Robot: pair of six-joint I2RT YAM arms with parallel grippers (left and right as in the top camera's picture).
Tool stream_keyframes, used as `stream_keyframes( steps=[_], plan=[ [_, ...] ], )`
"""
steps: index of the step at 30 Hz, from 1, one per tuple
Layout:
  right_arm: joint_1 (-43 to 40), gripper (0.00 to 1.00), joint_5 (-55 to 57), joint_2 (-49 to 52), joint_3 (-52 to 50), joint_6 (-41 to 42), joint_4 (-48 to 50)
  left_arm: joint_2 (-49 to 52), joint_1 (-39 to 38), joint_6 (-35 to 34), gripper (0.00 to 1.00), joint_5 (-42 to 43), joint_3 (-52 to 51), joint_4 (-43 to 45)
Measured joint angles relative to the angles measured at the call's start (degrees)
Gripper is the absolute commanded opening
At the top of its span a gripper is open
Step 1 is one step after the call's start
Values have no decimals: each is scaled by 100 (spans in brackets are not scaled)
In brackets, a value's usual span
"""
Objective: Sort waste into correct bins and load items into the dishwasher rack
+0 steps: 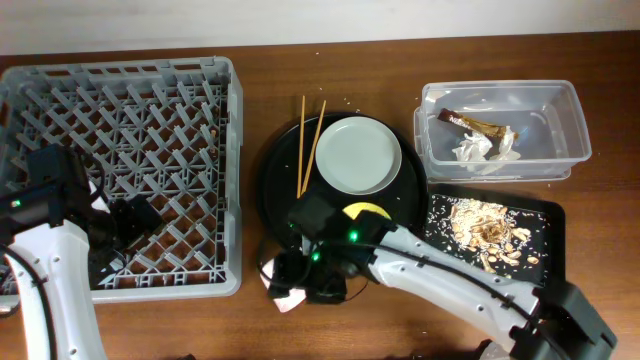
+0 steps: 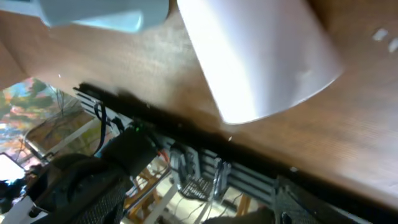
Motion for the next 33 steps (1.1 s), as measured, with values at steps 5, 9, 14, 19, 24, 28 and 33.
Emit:
stream_keyframes(
  steps=[5, 9, 14, 19, 24, 28, 33],
  plan=[
    [136, 77, 81, 129, -485, 1003, 883, 0, 0, 0, 99, 2, 0, -39],
    [140, 53, 81, 361, -772, 1377, 1504, 0, 0, 0, 99, 2, 0, -44],
    [-98, 7, 2, 369, -789, 588, 1786, 0, 0, 0, 99, 2, 0, -44],
    [-232, 63, 238, 372, -789, 4, 1648, 0, 0, 0, 99, 2, 0, -42],
    [-221, 32, 640, 411, -789, 199, 2074, 0, 0, 0, 99, 0, 0, -42],
    [-221, 20, 599, 627, -778, 221, 2389, 0, 0, 0, 99, 2, 2, -39],
    [-210, 4, 540, 723, -767, -2, 2977, 0, 0, 0, 99, 2, 2, -35]
  ],
)
